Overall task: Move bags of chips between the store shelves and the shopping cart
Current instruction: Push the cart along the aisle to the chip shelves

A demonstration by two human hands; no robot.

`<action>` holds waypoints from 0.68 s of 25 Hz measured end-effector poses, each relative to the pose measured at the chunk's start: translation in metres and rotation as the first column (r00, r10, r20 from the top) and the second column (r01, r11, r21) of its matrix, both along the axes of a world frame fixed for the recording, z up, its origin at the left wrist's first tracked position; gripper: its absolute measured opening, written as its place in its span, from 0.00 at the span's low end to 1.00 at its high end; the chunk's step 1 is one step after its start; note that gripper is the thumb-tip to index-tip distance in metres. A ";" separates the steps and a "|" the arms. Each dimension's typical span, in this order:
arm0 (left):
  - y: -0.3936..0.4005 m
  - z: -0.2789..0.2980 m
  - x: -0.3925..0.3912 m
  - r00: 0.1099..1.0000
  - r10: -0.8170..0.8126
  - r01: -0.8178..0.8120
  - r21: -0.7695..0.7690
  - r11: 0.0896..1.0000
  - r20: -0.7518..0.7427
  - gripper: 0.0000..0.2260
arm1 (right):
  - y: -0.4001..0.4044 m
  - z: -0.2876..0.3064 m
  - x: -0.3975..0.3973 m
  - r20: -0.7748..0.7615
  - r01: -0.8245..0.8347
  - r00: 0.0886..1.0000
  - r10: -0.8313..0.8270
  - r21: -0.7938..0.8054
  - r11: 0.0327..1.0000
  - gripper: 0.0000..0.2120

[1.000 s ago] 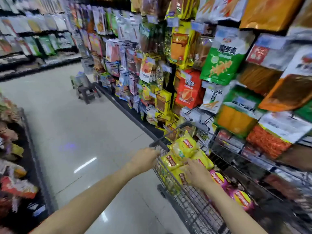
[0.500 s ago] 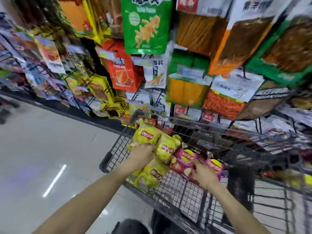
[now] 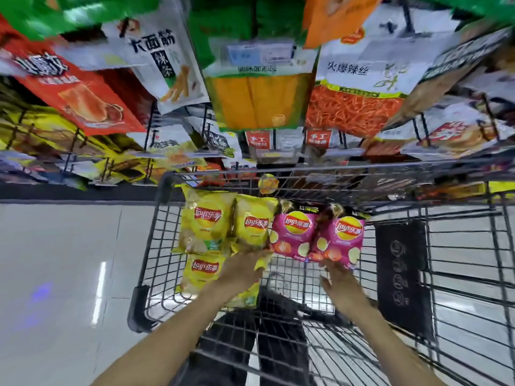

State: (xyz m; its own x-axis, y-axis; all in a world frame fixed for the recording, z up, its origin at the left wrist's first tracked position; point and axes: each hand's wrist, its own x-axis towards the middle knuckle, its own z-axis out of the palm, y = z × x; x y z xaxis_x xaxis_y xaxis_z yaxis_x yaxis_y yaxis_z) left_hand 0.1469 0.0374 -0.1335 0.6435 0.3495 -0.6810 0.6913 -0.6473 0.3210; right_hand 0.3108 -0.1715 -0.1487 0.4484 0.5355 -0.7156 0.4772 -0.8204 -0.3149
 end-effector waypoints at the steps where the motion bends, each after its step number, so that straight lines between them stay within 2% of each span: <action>1: 0.000 -0.014 0.000 1.000 0.019 -0.019 -0.030 0.999 -0.006 0.21 | 0.004 -0.008 -0.001 -0.005 0.024 1.000 -0.024 -0.007 1.000 0.21; 4: 0.001 -0.052 0.002 1.000 0.022 -0.022 -0.088 0.996 0.002 0.22 | 0.016 -0.037 -0.003 -0.034 0.091 0.995 -0.091 -0.021 0.996 0.23; 10: 0.005 -0.124 0.025 0.998 0.059 -0.056 -0.117 0.992 0.017 0.30 | 0.043 -0.094 0.014 -0.103 0.238 0.969 -0.223 0.156 0.959 0.24; 13: -0.001 -0.148 0.041 0.991 0.125 -0.118 -0.153 0.981 0.039 0.34 | 0.053 -0.117 0.022 -0.125 0.314 0.947 -0.295 0.176 0.933 0.30; 17: -0.012 -0.173 0.055 0.985 0.172 -0.171 -0.080 0.982 0.009 0.36 | 0.065 -0.140 0.029 -0.137 0.406 0.913 -0.385 0.202 0.891 0.36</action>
State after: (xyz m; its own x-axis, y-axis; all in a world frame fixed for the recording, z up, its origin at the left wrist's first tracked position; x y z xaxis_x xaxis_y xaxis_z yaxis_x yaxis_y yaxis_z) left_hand 0.2021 0.0257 -0.3066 0.5897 0.4015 -0.7007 0.7843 -0.4918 0.3782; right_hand 0.3394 -0.1063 -0.2890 0.5947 0.4767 -0.6474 0.0884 -0.8391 -0.5367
